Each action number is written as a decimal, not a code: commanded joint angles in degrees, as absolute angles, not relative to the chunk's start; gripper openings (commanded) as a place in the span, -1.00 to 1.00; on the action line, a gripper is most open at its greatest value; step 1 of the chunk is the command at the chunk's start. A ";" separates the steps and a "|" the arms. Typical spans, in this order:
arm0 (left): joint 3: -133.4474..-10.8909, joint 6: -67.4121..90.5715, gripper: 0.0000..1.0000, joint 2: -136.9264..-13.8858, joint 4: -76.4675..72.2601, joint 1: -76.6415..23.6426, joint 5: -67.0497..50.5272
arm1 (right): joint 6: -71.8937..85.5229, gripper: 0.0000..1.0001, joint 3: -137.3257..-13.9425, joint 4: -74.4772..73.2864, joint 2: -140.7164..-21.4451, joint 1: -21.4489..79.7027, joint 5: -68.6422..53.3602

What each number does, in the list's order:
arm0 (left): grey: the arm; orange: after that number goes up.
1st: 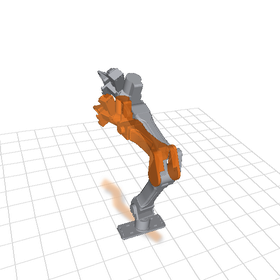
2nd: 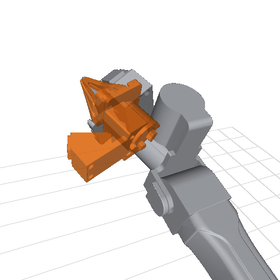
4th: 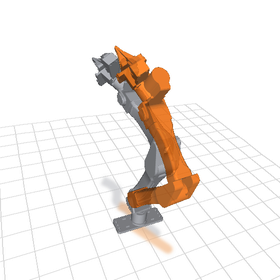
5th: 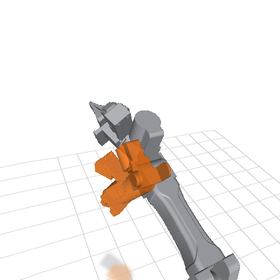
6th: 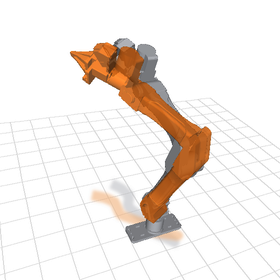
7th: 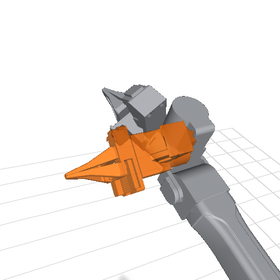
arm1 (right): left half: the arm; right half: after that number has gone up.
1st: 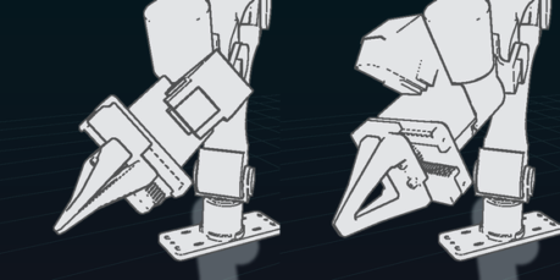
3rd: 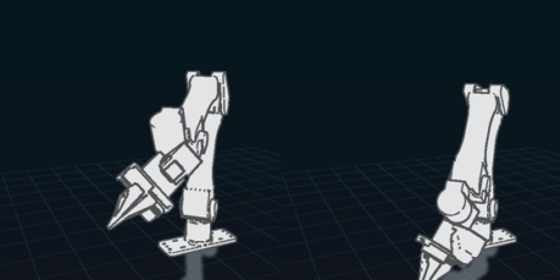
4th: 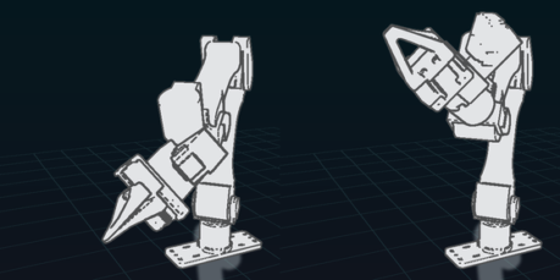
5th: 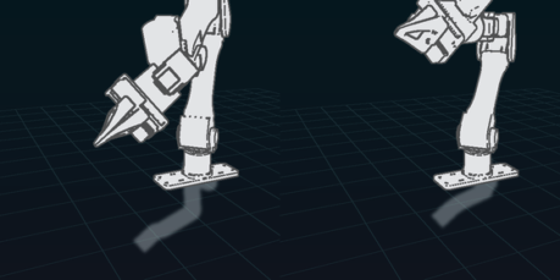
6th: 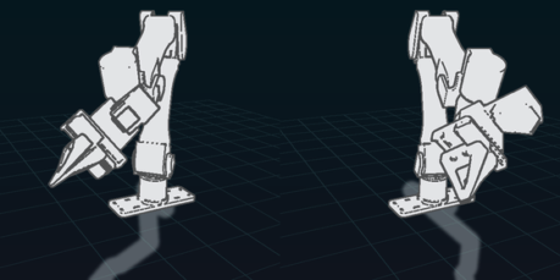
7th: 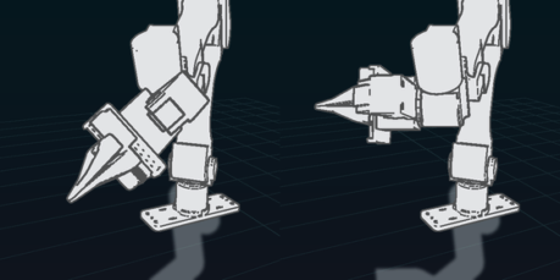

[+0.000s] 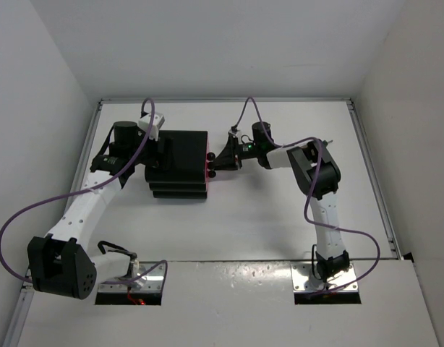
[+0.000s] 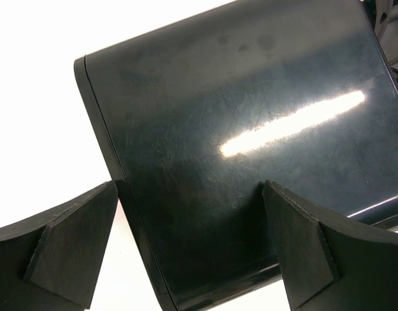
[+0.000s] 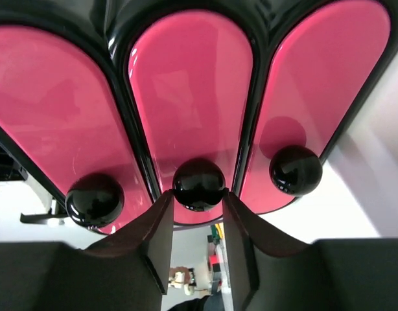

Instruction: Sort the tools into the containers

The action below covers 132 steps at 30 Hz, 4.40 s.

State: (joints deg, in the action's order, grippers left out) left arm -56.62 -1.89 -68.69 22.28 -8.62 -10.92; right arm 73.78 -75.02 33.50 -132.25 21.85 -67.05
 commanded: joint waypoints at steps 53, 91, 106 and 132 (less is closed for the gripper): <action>-51.94 -2.37 0.98 -70.49 29.09 -9.32 -14.59 | 78.84 -0.16 -78.40 43.86 -128.14 23.29 -67.85; -51.42 -2.37 0.98 -70.49 29.09 -9.32 -14.06 | 69.35 -0.69 -64.69 36.83 -122.17 13.27 -72.16; -51.42 -2.37 0.98 -70.49 29.09 -9.32 -14.06 | 67.59 0.49 -66.45 34.20 -123.67 13.27 -71.02; -50.89 -1.76 0.98 -68.82 28.56 -9.32 -12.40 | 20.49 0.24 -78.31 -24.70 -108.03 -3.07 -40.39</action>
